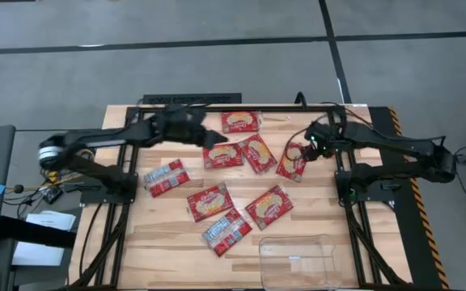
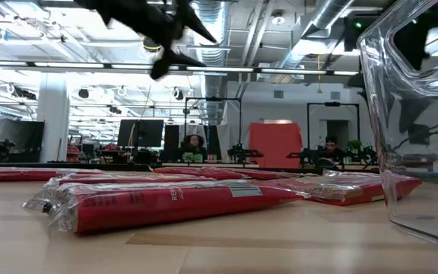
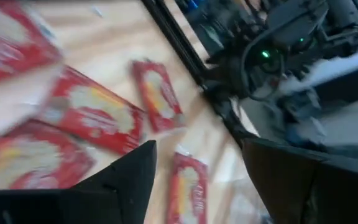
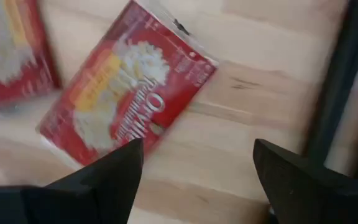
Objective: Sort popcorn bags into baskets
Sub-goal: Put the red popcorn bag into the transparent bin
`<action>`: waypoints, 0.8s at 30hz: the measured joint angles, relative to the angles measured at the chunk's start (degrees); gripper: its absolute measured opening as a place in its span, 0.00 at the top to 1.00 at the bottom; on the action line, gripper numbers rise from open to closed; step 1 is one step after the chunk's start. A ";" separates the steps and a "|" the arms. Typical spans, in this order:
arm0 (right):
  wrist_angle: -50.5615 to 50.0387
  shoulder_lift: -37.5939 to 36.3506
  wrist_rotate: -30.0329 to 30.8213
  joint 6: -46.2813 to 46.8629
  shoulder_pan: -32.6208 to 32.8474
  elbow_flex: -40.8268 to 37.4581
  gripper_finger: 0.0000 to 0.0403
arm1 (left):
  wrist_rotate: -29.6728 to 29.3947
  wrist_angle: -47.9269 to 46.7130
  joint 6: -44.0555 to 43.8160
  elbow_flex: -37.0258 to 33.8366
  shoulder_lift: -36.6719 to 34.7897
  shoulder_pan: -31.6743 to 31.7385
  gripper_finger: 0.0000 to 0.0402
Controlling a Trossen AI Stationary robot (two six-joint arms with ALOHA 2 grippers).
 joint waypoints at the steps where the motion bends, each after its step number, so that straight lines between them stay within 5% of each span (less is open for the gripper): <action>1: 2.34 -0.92 -0.17 1.79 -0.40 -1.64 0.20 | 2.57 3.62 -1.06 0.07 2.94 0.76 0.43; 6: 7.80 -1.32 0.06 6.32 -2.13 -5.98 0.20 | 8.12 17.45 -5.38 4.55 17.25 2.72 0.43; 10: 11.08 1.29 0.12 7.70 -3.07 -8.66 0.19 | 12.90 19.30 -5.60 14.28 29.06 2.72 0.43; 15: 14.39 4.21 -0.04 10.21 -4.29 -10.31 0.20 | 17.45 4.71 0.84 31.34 41.65 1.44 0.43; 24: 15.58 2.68 0.01 10.25 -4.93 -10.31 0.21 | 6.70 -24.86 18.25 60.52 57.81 -1.83 0.57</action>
